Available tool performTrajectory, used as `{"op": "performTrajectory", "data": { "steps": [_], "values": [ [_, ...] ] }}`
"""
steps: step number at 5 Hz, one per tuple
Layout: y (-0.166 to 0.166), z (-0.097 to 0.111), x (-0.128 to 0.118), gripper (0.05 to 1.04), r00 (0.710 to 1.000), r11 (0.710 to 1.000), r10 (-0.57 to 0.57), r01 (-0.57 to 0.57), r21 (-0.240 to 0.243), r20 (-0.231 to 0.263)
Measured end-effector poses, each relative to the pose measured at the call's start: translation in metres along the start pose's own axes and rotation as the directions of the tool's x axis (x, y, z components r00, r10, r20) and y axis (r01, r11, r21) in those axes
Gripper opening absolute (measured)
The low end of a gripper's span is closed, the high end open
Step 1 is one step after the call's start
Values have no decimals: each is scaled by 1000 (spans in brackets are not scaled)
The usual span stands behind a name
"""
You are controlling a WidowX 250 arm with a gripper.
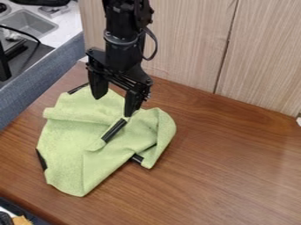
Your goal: Fold the cloth from bottom left to top right
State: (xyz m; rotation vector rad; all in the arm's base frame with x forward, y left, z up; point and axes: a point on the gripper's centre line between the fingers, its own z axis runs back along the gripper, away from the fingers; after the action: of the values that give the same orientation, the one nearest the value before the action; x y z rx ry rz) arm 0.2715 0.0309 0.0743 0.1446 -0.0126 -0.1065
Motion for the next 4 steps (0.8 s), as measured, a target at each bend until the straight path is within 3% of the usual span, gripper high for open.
{"op": "performTrajectory", "data": {
  "steps": [1, 2, 4],
  "values": [
    [-2, -7, -4, 1001, 1000, 1000, -1, 1, -13, -27],
    [30, -12, -25, 1001, 986, 983, 166, -167, -74, -13],
    [70, -37, -61, 1001, 935, 931, 354, -353, -94, -10]
  ]
}}
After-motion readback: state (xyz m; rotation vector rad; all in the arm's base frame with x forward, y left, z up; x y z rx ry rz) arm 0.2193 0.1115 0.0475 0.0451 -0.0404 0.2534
